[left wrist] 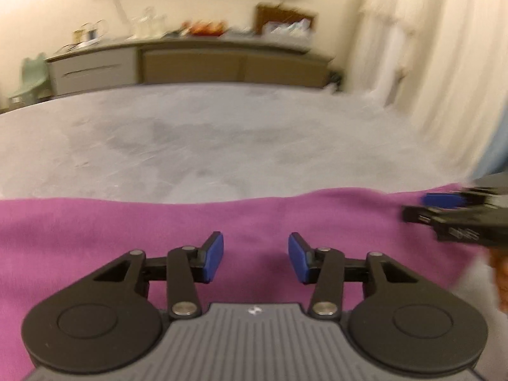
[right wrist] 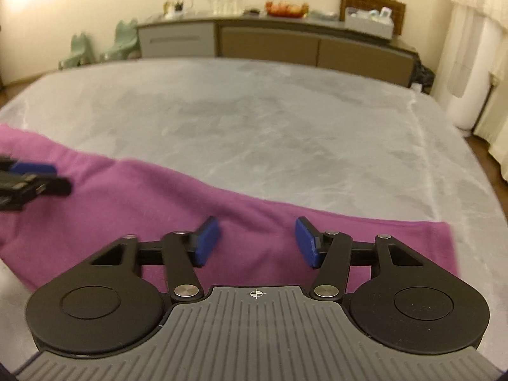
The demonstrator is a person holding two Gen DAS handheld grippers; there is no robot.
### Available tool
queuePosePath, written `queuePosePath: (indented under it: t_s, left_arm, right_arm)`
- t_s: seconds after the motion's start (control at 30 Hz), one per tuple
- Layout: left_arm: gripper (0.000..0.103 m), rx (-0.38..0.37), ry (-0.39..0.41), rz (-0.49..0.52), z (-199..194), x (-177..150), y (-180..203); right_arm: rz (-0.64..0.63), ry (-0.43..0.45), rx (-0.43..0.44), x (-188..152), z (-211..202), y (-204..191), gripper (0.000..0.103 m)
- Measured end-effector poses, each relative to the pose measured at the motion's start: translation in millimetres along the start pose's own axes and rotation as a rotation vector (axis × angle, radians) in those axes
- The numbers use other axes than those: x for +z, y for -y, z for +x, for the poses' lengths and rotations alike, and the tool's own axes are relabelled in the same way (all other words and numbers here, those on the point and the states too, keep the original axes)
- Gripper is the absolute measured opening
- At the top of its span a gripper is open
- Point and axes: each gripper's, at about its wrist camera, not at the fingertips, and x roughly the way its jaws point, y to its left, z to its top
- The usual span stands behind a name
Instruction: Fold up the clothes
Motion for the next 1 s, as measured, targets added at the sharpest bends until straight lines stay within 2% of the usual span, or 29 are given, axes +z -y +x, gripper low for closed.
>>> queuePosePath:
  t_s: [0.07, 0.17, 0.23, 0.3, 0.33, 0.4, 0.47, 0.53, 0.57, 0.6, 0.7, 0.77, 0.8, 0.87, 0.9, 0.97, 1.0]
  left_arm:
    - [0.051, -0.002, -0.013, 0.043, -8, -21, 5]
    - [0.052, 0.06, -0.008, 0.164, -3, -45, 20]
    - [0.051, 0.095, 0.005, 0.193, -12, -50, 28]
    - [0.055, 0.063, 0.013, 0.205, -20, -54, 32]
    - [0.058, 0.053, -0.008, 0.217, -19, -57, 34]
    - [0.063, 0.053, -0.024, 0.207, -17, -57, 32]
    - [0.06, 0.039, -0.051, 0.154, -18, -49, 27]
    - [0.06, 0.022, -0.038, 0.13, -28, -41, 29]
    - [0.061, 0.011, -0.029, 0.122, -30, -37, 31]
    - [0.063, -0.003, -0.023, 0.114, -31, -33, 32]
    - [0.065, -0.05, -0.013, 0.085, -30, -20, 38]
    - [0.065, -0.096, -0.033, 0.042, -24, -11, 43]
    - [0.065, -0.114, -0.04, 0.025, -20, -7, 46]
    - [0.065, -0.156, -0.047, 0.012, -11, 6, 60]
    - [0.067, -0.179, -0.05, 0.008, -6, 14, 68]
    - [0.067, -0.226, -0.055, -0.001, 5, 29, 85]
    - [0.067, -0.249, -0.058, -0.005, 10, 37, 93]
  right_arm:
    - [0.017, 0.014, 0.025, -6, -10, 5, 0.056]
    - [-0.002, -0.03, 0.019, -24, -1, 11, 0.058]
    - [-0.02, -0.023, 0.009, -23, -6, 11, 0.058]
    - [0.041, 0.001, -0.001, -23, -22, 18, 0.059]
    - [0.052, 0.016, 0.005, -25, -28, 20, 0.063]
    - [0.045, -0.005, -0.017, -33, -32, 26, 0.068]
    - [0.042, -0.045, -0.057, -41, -33, 37, 0.068]
    - [0.14, 0.008, -0.092, -45, -52, 60, 0.073]
    - [0.205, 0.042, -0.11, -48, -64, 73, 0.081]
    - [0.273, 0.067, -0.134, -52, -72, 87, 0.085]
    - [0.375, 0.06, -0.181, -66, -67, 113, 0.086]
    - [0.375, 0.044, -0.18, -72, -57, 118, 0.08]
    - [0.337, 0.048, -0.176, -73, -55, 113, 0.075]
    - [0.26, 0.044, -0.18, -70, -51, 100, 0.036]
    - [0.261, 0.043, -0.173, -68, -51, 97, 0.031]
    - [0.278, 0.052, -0.17, -65, -52, 96, 0.014]
    - [0.252, 0.07, -0.183, -63, -55, 91, 0.012]
